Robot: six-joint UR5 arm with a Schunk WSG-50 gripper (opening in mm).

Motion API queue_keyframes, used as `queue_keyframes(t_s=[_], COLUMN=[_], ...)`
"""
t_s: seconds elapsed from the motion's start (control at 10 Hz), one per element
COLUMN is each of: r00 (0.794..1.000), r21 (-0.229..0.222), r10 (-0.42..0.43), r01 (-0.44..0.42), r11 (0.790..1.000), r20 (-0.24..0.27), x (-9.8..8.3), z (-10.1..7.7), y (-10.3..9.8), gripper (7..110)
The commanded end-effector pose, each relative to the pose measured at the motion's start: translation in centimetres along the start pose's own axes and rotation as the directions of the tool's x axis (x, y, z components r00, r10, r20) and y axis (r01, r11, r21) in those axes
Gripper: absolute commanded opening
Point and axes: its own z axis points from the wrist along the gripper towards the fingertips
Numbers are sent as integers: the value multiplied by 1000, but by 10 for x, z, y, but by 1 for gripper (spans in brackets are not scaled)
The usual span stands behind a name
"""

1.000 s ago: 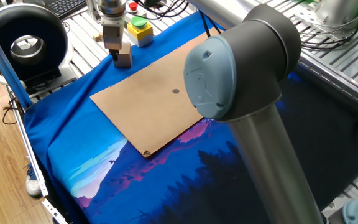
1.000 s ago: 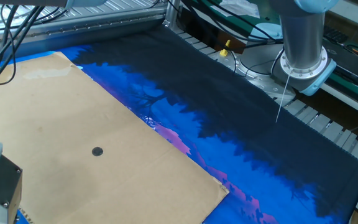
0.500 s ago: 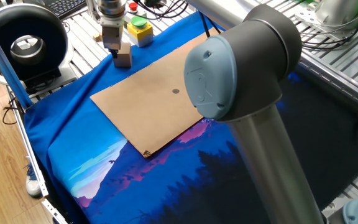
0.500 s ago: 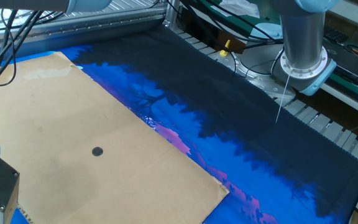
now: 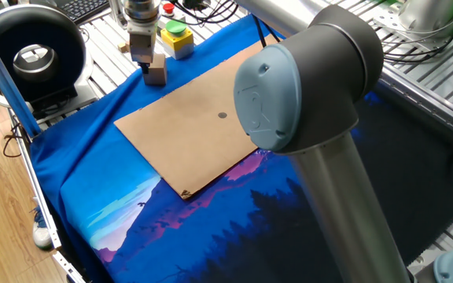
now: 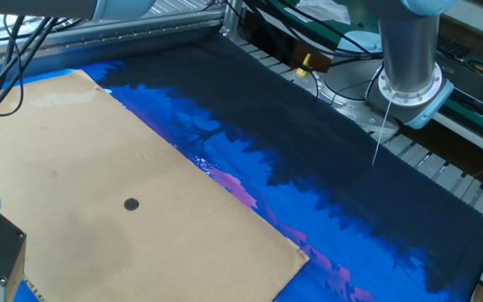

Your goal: Grab the block and place it at the designated location

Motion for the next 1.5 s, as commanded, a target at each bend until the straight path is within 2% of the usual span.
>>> queue_keyframes(t_s=[0.0, 0.3, 0.6, 0.7, 1.1, 1.2, 1.4], r00=[1000, 999, 998, 998, 997, 997, 997], r21=[-21, -32, -23, -23, 0, 4, 3], r10=[24, 30, 60, 63, 78, 79, 80], r01=[-23, -29, -60, -63, -78, -79, -80], r11=[1000, 999, 998, 998, 997, 997, 997], r20=[19, 26, 4, 4, -3, -3, -2], x=[1, 5, 13, 13, 15, 15, 14], z=[4, 6, 3, 2, 2, 2, 2], y=[5, 8, 8, 8, 5, 5, 5], gripper=[66, 66, 66, 44, 44, 22, 22])
